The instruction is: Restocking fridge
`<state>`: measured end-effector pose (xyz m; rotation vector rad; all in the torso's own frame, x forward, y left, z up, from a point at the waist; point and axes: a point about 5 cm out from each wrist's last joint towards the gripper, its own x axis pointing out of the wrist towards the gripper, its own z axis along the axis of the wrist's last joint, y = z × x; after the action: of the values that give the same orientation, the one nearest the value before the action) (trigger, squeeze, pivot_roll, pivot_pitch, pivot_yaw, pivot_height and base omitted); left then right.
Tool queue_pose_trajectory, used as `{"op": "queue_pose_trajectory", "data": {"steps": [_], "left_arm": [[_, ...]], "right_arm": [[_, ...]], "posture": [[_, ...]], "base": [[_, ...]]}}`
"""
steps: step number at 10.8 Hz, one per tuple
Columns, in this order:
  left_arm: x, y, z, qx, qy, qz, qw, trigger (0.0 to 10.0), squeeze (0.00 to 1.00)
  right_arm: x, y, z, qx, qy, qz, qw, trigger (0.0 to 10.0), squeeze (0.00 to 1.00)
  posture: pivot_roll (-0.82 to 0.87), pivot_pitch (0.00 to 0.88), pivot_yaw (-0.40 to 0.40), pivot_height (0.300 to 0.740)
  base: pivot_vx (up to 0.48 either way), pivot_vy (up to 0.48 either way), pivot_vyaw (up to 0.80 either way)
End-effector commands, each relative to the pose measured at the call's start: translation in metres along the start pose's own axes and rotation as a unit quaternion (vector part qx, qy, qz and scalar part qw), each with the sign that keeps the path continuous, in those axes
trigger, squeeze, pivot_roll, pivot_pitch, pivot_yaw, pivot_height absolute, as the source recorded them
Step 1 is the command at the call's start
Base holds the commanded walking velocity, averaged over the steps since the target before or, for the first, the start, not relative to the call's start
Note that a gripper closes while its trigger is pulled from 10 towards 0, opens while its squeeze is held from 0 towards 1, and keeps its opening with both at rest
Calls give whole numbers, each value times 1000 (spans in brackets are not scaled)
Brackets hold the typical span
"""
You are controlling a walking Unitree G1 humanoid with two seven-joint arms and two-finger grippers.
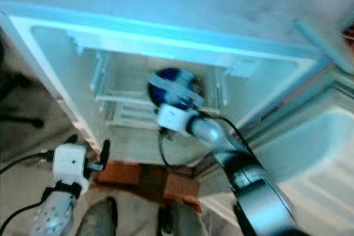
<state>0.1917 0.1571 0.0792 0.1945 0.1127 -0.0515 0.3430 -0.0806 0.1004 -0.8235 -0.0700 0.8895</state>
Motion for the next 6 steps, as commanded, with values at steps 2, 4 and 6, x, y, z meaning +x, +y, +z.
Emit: {"op": "queue_pose_trajectory", "data": {"steps": [2, 4, 6], "left_arm": [[-6, -3, 2, 1, 11, 2, 1000, 10000, 0], [-7, -2, 4, 1, 13, 4, 1000, 10000, 0], [9, -4, 9, 1, 0, 4, 1000, 10000, 0]], "right_arm": [[5, -8, -9, 9, 59, -16, 998, 10000, 0], [21, -14, 5, -28, 75, -24, 996, 10000, 0], [31, -20, 23, -110, 59, -26, 992, 10000, 220]], "posture": [[255, 309, -195, 740], [255, 296, -186, 740], [258, 259, -186, 740]], "base": [[0, 0, 0], [0, 0, 0], [0, 0, 0]]}}
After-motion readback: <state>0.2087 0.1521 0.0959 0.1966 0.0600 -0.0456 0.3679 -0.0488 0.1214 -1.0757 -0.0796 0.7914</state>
